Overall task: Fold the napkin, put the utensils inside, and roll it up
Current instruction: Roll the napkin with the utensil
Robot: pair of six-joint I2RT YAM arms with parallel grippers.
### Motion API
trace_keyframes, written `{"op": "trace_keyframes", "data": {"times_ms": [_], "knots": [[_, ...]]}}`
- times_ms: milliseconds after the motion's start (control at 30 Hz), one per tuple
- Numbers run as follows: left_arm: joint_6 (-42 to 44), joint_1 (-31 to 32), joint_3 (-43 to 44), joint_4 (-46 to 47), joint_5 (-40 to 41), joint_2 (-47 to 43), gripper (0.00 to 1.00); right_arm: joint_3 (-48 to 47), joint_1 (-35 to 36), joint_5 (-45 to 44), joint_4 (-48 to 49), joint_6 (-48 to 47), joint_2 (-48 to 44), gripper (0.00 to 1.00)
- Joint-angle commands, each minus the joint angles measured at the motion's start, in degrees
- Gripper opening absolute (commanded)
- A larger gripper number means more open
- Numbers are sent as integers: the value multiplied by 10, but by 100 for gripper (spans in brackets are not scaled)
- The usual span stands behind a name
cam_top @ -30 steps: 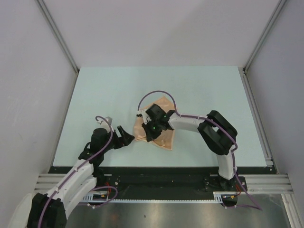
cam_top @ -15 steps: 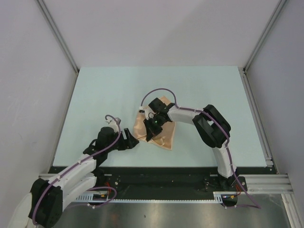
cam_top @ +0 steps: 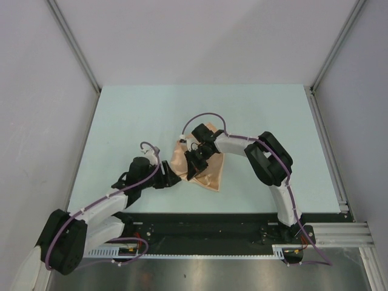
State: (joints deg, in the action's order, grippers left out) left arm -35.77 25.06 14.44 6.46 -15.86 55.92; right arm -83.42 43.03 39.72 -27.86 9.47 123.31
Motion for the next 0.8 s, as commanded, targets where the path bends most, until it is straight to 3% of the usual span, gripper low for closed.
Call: {"op": "trace_keyframes", "data": {"times_ms": [0, 133, 233, 500, 767], "knots": [[-13, 10, 29, 15, -30, 30, 67, -4, -3, -41, -41, -8, 30, 0], [-22, 14, 31, 22, -23, 38, 75, -8, -4, -45, -46, -9, 32, 0], [-24, 15, 31, 33, -14, 48, 74, -7, -5, -45, -46, -9, 32, 0], [-22, 15, 53, 23, 22, 72, 51, -4, -4, -47, -45, -7, 33, 0], [-44, 14, 59, 31, 30, 73, 41, -3, -4, -48, -45, -6, 33, 0]]}}
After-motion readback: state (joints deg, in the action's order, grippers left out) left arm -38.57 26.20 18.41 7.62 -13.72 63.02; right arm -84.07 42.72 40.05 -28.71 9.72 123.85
